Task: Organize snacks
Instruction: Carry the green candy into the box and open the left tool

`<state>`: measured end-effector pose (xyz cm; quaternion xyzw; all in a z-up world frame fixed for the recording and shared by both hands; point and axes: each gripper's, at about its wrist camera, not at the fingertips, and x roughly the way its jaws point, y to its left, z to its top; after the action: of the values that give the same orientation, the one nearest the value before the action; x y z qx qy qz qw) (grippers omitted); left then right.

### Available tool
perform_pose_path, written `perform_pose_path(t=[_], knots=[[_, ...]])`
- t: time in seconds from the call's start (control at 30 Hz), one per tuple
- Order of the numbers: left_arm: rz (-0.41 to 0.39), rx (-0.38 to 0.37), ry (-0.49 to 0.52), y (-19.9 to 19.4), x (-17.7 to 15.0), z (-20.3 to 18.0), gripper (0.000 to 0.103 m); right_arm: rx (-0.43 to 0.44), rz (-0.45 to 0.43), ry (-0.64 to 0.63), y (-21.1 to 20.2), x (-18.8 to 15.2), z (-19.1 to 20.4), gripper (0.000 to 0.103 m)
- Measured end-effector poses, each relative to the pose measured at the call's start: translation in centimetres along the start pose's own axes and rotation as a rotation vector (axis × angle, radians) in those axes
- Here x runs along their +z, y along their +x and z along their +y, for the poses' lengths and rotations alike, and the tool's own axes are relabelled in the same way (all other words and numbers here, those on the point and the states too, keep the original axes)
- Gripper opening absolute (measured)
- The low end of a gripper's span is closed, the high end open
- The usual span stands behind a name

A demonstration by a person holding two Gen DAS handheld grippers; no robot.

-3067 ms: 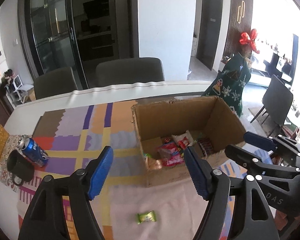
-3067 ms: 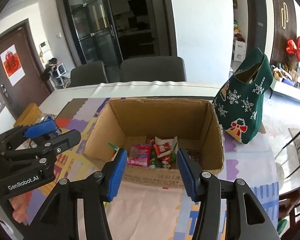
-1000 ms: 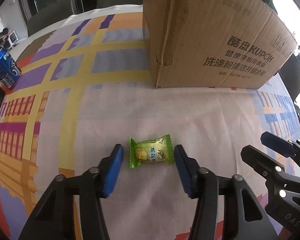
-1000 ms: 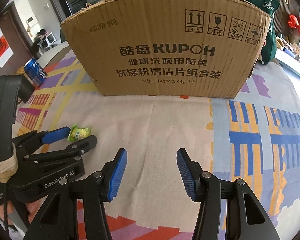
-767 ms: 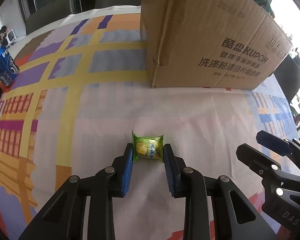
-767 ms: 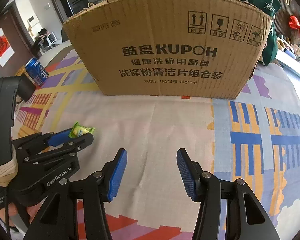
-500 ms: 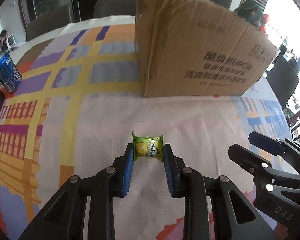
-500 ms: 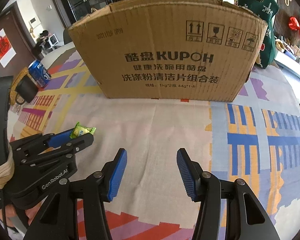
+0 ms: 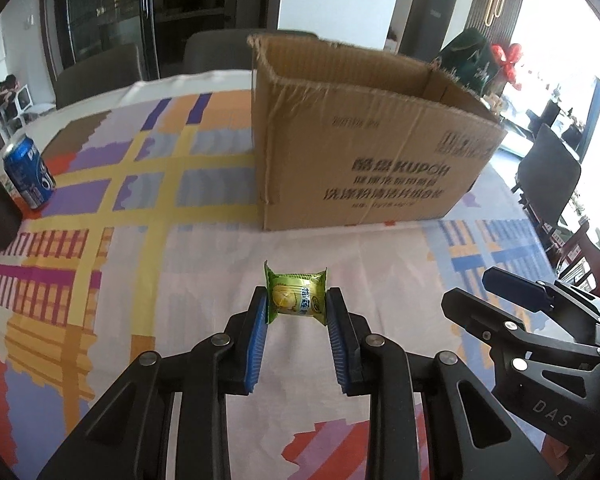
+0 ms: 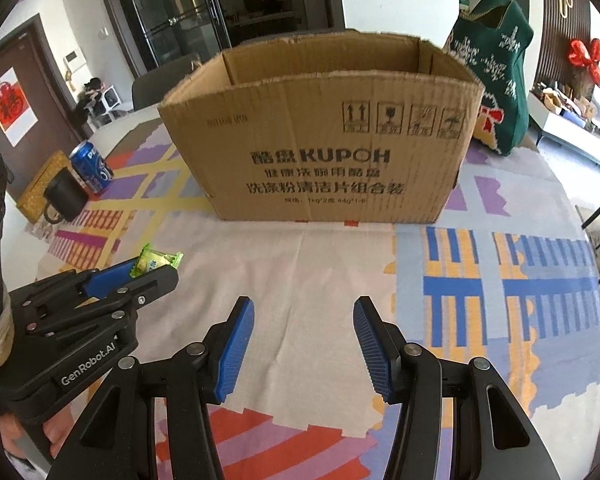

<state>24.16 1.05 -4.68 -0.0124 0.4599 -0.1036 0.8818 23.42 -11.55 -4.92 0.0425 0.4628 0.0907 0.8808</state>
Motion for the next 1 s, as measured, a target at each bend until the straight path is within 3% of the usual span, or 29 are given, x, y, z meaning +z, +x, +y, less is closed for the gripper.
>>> perform_pose_path(t=[0.53,1.0], knots=[[-0.140,-0.017,0.038,-4.5,3.7,-2.1,0.029,-0.031,-0.135,-0.003,-4.7,2.5,-0.7,0.053],[-0.214,-0.013,0.071,-5.2,10.4,-3.4,0.029,-0.085,-0.247,-0.020,-7.2,7.3,-1.6,0.053]])
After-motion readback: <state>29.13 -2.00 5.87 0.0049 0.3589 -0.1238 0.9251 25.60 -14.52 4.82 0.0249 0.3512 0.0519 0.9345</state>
